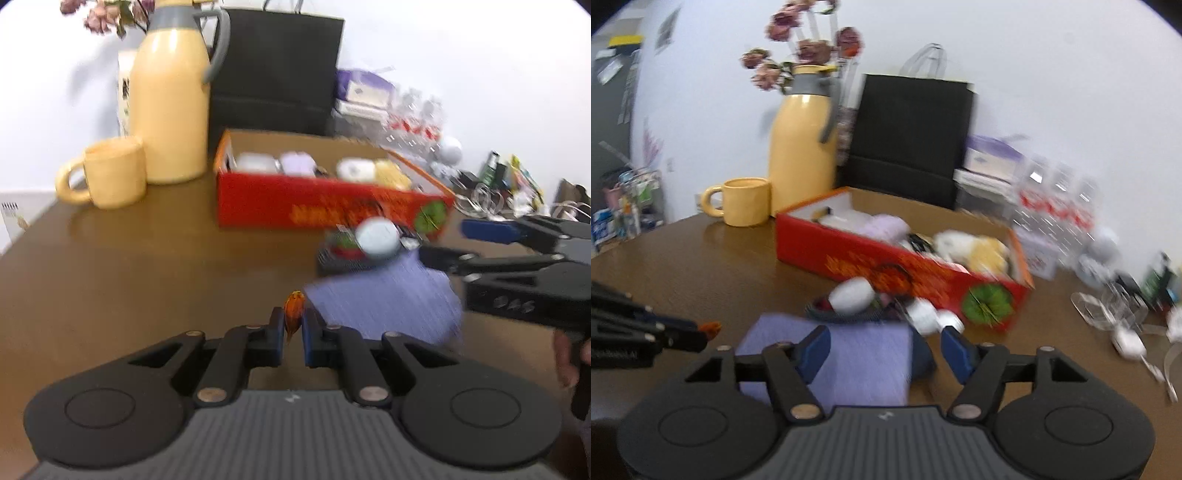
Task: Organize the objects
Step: 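Grasp the orange item with the left tool while the right tool grasps a white round cap, then carry the orange item and white cap into the red box and release both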
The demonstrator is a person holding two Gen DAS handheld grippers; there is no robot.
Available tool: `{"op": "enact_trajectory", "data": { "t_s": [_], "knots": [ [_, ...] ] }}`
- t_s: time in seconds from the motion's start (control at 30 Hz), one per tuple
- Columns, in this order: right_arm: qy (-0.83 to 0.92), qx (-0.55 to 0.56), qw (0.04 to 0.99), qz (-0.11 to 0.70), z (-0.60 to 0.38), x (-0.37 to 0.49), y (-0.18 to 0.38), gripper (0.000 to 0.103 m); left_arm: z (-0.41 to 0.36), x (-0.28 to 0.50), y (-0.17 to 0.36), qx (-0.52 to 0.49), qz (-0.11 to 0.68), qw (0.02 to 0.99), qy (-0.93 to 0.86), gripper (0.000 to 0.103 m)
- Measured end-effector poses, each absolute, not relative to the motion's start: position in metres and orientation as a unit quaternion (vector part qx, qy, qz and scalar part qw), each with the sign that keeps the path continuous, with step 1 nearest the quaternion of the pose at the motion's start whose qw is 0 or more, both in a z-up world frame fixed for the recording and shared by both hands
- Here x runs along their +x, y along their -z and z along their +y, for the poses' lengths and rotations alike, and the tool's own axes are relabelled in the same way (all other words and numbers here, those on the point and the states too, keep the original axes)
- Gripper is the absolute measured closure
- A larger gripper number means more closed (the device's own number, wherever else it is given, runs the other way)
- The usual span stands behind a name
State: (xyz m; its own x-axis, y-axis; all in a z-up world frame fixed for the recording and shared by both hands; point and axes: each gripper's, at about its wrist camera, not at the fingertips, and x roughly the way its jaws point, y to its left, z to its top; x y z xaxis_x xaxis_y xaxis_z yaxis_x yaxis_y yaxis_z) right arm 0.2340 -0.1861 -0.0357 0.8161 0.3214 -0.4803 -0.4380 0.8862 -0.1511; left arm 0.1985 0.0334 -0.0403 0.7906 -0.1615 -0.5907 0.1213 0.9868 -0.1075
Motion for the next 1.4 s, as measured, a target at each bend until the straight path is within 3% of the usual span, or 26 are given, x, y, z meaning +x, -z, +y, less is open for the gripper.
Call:
{"op": "enact_trajectory", "data": {
  "t_s": [0.13,0.2,0.23,0.3,0.43,0.5,0.73,1.0,1.23,1.4],
  "knots": [
    [-0.223,-0.168,0.935,0.219,-0.148,0.269,0.049,0.043,0.033,0.217,0.031,-0.027,0.296,0.952,0.068,0.092],
    [-0.214,-0.205,0.929,0.222,-0.135,0.28,0.062,0.064,0.033,0.22,0.029,-0.027,0.291,0.954,0.064,0.092],
    [-0.205,-0.217,0.928,0.224,-0.131,0.282,0.068,0.064,0.032,0.221,0.029,-0.029,0.291,0.954,0.064,0.092],
    [-0.209,-0.165,0.937,0.227,-0.144,0.275,0.06,0.065,0.033,0.22,0.031,-0.035,0.294,0.953,0.068,0.092],
    [-0.228,0.067,0.937,0.255,-0.222,0.262,0.039,0.065,0.028,0.21,0.035,-0.039,0.305,0.948,0.076,0.092],
    [-0.181,0.113,0.937,0.276,-0.259,0.25,0.045,0.065,0.023,0.203,0.037,-0.04,0.31,0.946,0.085,0.092],
    [-0.07,0.052,0.948,0.307,-0.31,0.166,0.068,0.065,0.002,0.17,0.038,-0.03,0.323,0.939,0.116,0.092],
    [-0.079,0.021,0.962,0.262,-0.306,0.109,0.053,0.065,-0.016,0.123,0.032,-0.018,0.317,0.938,0.136,0.092],
    [-0.105,0.021,0.963,0.246,-0.304,0.109,0.039,0.064,-0.003,0.122,0.016,-0.017,0.306,0.943,0.132,0.092],
    [-0.14,-0.029,0.968,0.208,-0.3,0.144,0.003,0.064,0.015,0.166,-0.038,0.005,0.25,0.953,0.168,0.092]
  ]
}}
